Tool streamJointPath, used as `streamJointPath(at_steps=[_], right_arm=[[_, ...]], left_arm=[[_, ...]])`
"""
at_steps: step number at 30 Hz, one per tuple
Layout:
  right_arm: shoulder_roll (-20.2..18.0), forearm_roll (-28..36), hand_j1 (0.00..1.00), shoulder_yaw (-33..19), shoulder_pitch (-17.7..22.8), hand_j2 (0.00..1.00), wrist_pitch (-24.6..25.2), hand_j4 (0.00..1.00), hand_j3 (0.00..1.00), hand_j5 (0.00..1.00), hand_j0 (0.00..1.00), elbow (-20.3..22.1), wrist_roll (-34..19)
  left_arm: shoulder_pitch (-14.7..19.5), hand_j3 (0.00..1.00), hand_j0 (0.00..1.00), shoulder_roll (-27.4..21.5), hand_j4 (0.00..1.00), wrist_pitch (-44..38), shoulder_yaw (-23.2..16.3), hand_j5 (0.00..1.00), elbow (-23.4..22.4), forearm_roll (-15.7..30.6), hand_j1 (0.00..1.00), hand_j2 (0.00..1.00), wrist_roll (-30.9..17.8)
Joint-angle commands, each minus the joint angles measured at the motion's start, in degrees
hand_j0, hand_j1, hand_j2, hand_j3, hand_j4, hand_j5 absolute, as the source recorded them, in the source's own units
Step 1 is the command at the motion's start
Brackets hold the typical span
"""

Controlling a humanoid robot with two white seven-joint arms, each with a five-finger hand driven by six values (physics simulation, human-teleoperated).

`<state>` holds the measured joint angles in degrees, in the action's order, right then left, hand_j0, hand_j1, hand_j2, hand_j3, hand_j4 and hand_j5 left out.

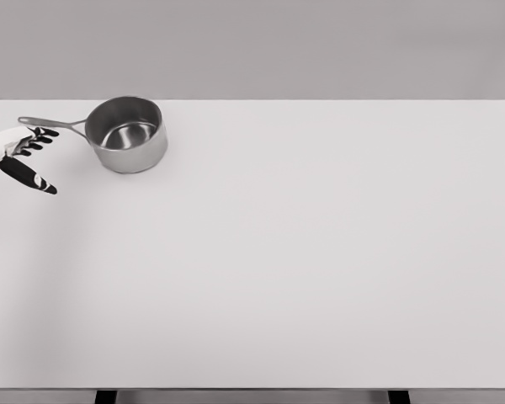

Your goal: Rotate pot handle

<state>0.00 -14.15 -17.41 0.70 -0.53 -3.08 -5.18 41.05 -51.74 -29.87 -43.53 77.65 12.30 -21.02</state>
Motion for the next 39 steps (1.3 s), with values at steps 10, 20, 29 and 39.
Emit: streamJointPath(at_steps=[10, 20, 29, 39], right_arm=[[0.00, 0.00, 1.00, 0.01, 0.00, 1.00, 0.00, 1.00, 1.00, 1.00, 1.00, 0.00, -0.01], [0.00, 0.00, 1.00, 0.01, 0.00, 1.00, 0.00, 1.00, 1.00, 1.00, 1.00, 0.01, -0.01], [0.00, 0.00, 1.00, 0.01, 0.00, 1.00, 0.00, 1.00, 1.00, 1.00, 1.00, 0.00, -0.01], [0.00, 0.00, 1.00, 0.01, 0.00, 1.00, 0.00, 1.00, 1.00, 1.00, 1.00, 0.00, -0.01]], left_arm=[[-0.35, 1.00, 1.00, -1.87, 1.00, 4.64, 0.37, 1.00, 1.80, 1.06, 1.00, 1.00, -0.43], [-6.59, 1.00, 1.00, -12.60, 1.00, 23.62, 2.30, 1.00, 7.07, 14.59, 1.00, 1.00, -1.04], [-23.47, 1.00, 1.00, -12.25, 1.00, 64.87, 20.24, 1.00, 10.77, 16.09, 1.00, 1.00, -3.85], [-29.62, 1.00, 1.00, -9.26, 1.00, 64.87, 19.80, 1.00, 19.47, 15.12, 1.00, 1.00, -3.85]])
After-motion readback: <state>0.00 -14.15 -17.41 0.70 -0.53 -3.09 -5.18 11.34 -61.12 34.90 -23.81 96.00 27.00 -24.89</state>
